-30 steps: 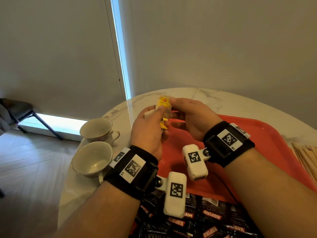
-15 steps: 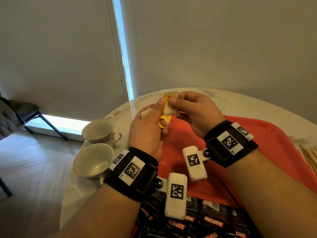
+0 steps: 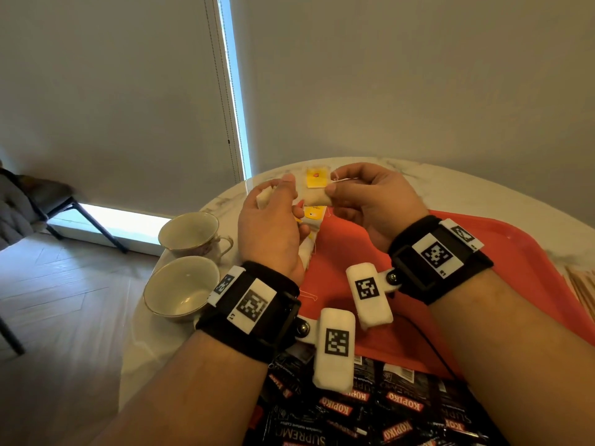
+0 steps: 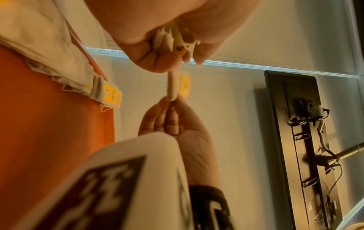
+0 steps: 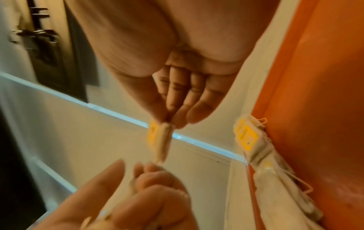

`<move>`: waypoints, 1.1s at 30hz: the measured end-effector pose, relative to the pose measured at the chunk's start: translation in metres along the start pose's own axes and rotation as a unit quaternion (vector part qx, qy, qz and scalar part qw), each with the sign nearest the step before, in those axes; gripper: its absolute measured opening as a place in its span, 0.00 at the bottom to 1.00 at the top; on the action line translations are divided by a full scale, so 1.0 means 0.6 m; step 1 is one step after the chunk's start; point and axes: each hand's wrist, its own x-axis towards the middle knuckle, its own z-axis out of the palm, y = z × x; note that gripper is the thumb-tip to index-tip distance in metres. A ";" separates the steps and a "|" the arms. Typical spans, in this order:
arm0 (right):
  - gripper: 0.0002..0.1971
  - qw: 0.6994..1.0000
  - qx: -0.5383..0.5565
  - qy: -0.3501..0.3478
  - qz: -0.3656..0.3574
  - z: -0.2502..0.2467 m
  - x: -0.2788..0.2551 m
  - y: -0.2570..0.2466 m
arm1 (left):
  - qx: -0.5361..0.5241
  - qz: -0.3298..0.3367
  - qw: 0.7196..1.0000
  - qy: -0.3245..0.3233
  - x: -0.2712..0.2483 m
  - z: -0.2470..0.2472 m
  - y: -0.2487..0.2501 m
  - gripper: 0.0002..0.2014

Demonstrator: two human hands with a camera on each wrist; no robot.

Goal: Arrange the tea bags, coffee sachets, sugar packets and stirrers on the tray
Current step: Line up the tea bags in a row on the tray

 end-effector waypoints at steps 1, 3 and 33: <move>0.09 1.000 -0.004 0.019 0.025 -0.002 0.002 0.004 | 0.001 0.000 1.000 0.009 0.002 -0.001 0.001 0.05; 0.09 0.996 -0.018 0.044 0.080 -0.005 0.006 0.018 | -0.004 0.000 1.000 0.020 0.004 -0.003 0.001 0.06; 0.05 0.977 -0.077 0.051 0.190 0.011 0.017 0.072 | -0.025 -0.072 0.997 0.012 -0.003 -0.002 0.003 0.10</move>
